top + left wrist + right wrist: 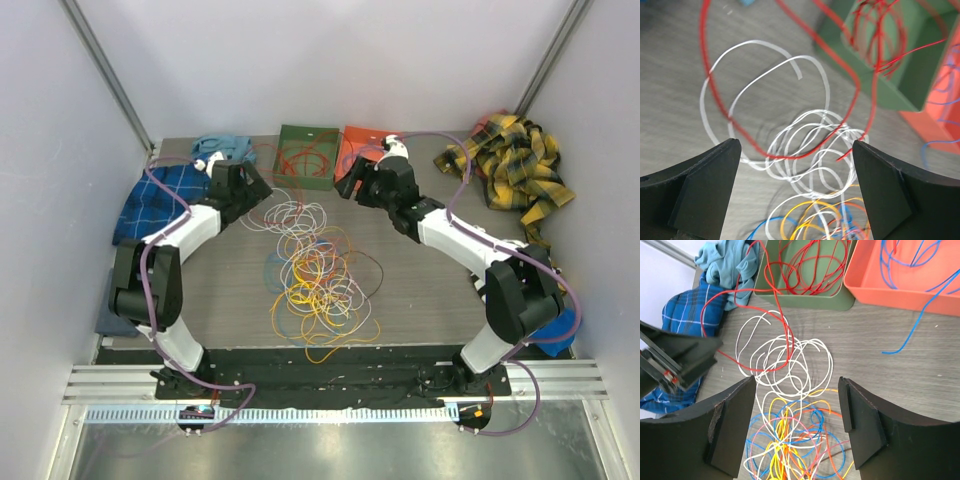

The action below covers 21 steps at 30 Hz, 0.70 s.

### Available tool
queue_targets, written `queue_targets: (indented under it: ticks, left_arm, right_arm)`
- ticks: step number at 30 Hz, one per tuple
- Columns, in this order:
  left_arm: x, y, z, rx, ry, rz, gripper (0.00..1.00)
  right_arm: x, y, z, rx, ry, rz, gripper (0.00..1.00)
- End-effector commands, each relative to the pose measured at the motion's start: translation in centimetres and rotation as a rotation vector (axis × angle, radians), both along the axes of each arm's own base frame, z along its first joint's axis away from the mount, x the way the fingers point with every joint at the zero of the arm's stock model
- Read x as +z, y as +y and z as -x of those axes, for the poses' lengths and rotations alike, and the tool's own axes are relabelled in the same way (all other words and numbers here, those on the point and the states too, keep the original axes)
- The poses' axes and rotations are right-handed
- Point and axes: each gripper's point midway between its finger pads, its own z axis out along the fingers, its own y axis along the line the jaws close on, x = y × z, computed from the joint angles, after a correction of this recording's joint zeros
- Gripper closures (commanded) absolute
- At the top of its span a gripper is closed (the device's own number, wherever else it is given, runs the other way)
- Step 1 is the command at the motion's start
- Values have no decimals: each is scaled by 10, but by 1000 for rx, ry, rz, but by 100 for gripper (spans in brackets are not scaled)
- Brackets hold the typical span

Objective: Untangle the cables

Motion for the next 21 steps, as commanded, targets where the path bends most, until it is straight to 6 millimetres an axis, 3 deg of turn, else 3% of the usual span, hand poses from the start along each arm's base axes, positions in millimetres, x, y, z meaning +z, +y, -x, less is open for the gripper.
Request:
queue_targets:
  ticks: [1,4,7,15,21]
  left_arm:
    - [18,-8,-20,14,-116,82,4]
    - [0,-6,-20,28,-71,105,13]
    - [-10,-1,-16,41,-47,119,14]
    - [8,6,-10,40,-79,131,7]
    - [-2,16,-22,72,-65,113,3]
  right_arm:
    - [30,9,5,18,-70,-69,25]
    - [29,6,7,15,-66,-60,25]
    - [28,4,8,13,-67,-52,26]
    - [20,11,10,26,-45,-60,26]
    - [16,10,14,27,-40,-53,26]
